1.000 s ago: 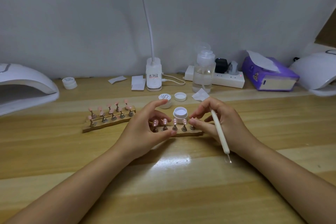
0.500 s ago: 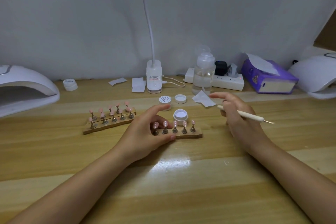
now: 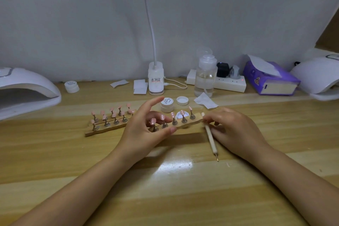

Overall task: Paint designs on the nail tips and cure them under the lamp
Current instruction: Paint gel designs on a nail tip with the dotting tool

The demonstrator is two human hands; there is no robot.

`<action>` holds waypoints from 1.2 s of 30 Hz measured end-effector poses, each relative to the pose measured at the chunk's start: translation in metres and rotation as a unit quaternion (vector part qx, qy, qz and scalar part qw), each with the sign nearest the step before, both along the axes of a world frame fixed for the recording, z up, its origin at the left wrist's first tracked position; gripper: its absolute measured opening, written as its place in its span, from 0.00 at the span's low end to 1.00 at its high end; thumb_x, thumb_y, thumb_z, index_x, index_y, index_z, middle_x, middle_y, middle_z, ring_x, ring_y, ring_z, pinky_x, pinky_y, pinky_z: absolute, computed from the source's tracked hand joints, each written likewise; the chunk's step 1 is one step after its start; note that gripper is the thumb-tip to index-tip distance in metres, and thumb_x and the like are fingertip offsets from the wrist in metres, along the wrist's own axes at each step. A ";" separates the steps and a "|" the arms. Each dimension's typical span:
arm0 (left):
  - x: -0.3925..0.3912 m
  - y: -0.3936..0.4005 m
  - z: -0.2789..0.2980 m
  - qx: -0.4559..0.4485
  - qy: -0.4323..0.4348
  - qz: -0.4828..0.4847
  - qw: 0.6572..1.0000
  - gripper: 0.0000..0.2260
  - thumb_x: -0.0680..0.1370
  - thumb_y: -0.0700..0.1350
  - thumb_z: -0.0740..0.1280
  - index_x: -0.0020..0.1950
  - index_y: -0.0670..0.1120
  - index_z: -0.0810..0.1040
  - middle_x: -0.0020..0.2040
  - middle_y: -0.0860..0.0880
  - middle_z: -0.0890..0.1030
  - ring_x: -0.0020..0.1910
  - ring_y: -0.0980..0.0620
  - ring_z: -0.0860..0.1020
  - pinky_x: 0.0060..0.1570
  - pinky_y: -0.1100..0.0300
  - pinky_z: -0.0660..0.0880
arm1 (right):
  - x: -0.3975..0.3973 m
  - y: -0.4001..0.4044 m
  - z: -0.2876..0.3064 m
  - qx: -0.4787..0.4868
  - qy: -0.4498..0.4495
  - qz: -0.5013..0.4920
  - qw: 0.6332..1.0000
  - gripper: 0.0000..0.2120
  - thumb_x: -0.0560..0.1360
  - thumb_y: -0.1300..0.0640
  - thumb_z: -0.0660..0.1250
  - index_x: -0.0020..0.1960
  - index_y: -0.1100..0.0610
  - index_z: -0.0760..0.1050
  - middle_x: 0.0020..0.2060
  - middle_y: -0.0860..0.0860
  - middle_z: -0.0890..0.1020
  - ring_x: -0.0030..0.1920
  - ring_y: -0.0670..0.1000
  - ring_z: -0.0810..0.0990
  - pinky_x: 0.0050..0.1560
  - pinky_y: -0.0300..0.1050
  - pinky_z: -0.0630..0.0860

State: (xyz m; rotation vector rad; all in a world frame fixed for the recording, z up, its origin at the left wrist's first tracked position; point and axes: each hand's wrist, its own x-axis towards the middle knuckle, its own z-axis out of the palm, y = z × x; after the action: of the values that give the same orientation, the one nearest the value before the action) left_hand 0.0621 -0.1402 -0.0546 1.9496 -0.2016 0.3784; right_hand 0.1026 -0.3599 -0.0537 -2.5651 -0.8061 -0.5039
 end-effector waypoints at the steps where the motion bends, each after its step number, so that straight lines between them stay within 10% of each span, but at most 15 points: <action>1: 0.000 0.000 0.000 -0.001 0.000 0.001 1.000 0.29 0.66 0.41 0.76 0.59 0.61 0.68 0.41 0.57 0.83 0.44 0.53 0.78 0.48 0.61 0.73 | -0.001 0.000 0.000 -0.005 -0.008 0.005 1.000 0.11 0.69 0.61 0.72 0.50 0.50 0.82 0.42 0.49 0.81 0.41 0.49 0.78 0.33 0.34 0.63; 16: -0.002 -0.004 0.004 -0.017 0.001 -0.003 1.000 0.28 0.64 0.45 0.75 0.59 0.61 0.68 0.41 0.56 0.83 0.45 0.45 0.77 0.47 0.58 0.74 | 0.003 0.002 -0.002 -0.054 -0.026 0.065 0.996 0.13 0.71 0.66 0.67 0.52 0.53 0.82 0.43 0.49 0.81 0.46 0.52 0.77 0.32 0.37 0.61; 22: -0.004 -0.004 0.005 -0.016 -0.006 -0.004 1.000 0.28 0.61 0.52 0.72 0.59 0.61 0.68 0.42 0.58 0.82 0.44 0.52 0.78 0.49 0.56 0.74 | 0.004 0.001 -0.001 0.138 0.018 -0.022 0.990 0.12 0.74 0.64 0.63 0.50 0.51 0.81 0.38 0.43 0.80 0.39 0.46 0.76 0.38 0.37 0.70; 36: 0.015 -0.064 0.037 -0.058 -0.020 -0.057 0.997 0.28 0.66 0.40 0.75 0.61 0.56 0.70 0.41 0.49 0.82 0.38 0.60 0.79 0.36 0.70 0.74 | 0.028 -0.036 0.034 0.558 0.232 -0.109 0.789 0.11 0.76 0.61 0.57 0.40 0.55 0.77 0.20 0.47 0.74 0.18 0.42 0.63 0.19 0.31 0.62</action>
State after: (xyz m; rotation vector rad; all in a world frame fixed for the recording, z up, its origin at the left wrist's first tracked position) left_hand 0.0771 -0.2039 -0.0172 1.8089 -0.3085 0.3465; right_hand 0.1310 -0.3963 -0.0198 -1.5157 0.0439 -0.2484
